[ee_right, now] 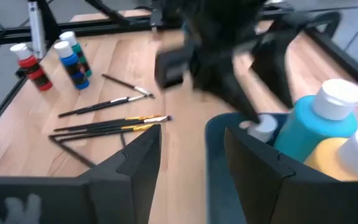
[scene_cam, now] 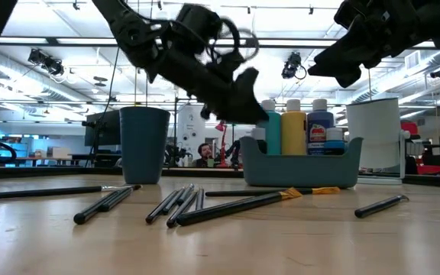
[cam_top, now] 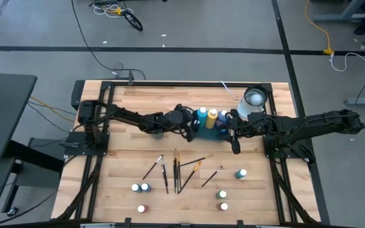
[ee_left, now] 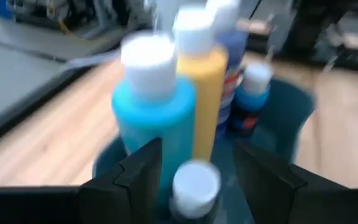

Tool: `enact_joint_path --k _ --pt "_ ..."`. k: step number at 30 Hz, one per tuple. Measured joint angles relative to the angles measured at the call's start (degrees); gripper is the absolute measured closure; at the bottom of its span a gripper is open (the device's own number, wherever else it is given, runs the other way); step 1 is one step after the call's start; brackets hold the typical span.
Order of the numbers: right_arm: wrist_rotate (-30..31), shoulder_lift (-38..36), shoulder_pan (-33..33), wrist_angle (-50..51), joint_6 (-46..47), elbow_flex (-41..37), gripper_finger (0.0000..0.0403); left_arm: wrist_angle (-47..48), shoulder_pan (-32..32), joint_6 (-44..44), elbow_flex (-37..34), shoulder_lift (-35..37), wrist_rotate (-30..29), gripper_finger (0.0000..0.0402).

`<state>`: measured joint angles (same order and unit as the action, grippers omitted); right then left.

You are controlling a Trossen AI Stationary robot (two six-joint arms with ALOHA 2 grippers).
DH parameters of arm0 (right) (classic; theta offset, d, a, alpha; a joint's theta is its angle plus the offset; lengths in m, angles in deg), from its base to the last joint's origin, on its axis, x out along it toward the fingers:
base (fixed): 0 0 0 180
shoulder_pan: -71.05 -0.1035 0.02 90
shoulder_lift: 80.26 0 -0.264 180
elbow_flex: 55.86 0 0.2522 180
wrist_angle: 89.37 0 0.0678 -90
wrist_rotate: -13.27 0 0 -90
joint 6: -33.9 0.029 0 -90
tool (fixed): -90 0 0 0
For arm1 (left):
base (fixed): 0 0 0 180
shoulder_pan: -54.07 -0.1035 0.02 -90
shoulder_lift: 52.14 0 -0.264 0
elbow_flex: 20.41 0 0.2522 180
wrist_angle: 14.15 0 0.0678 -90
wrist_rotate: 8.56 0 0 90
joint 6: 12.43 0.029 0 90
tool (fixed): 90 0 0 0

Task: Pick & Place Paint Supplies
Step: Put the small light blue paint bottle into the blue bin

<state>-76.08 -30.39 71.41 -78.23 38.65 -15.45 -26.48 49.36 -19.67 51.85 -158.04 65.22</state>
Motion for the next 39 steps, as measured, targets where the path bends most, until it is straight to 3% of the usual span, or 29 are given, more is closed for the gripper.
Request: enact_joint_path --k 9,22,29,34,39 --pt "-8.92 2.94 -0.09 -0.48 -1.43 -0.15 0.0224 2.6 2.93 6.8 0.07 10.49 3.69 0.0194" --pt "-26.93 12.91 -5.57 -13.41 -13.04 -0.02 0.0224 20.56 8.66 6.23 0.02 23.9 -0.61 0.0194" --pt "-26.37 13.76 -13.01 -15.67 -17.7 4.32 0.0224 23.96 11.42 2.12 0.11 26.93 -4.16 0.0194" --pt "-18.95 14.82 -20.25 -12.37 -18.6 7.71 0.0224 25.3 12.85 2.17 0.08 27.67 -4.13 0.0194" --pt "-9.54 14.46 -25.35 -2.74 -14.98 9.36 0.0224 25.24 13.25 1.89 0.0 27.65 -4.08 0.0194"
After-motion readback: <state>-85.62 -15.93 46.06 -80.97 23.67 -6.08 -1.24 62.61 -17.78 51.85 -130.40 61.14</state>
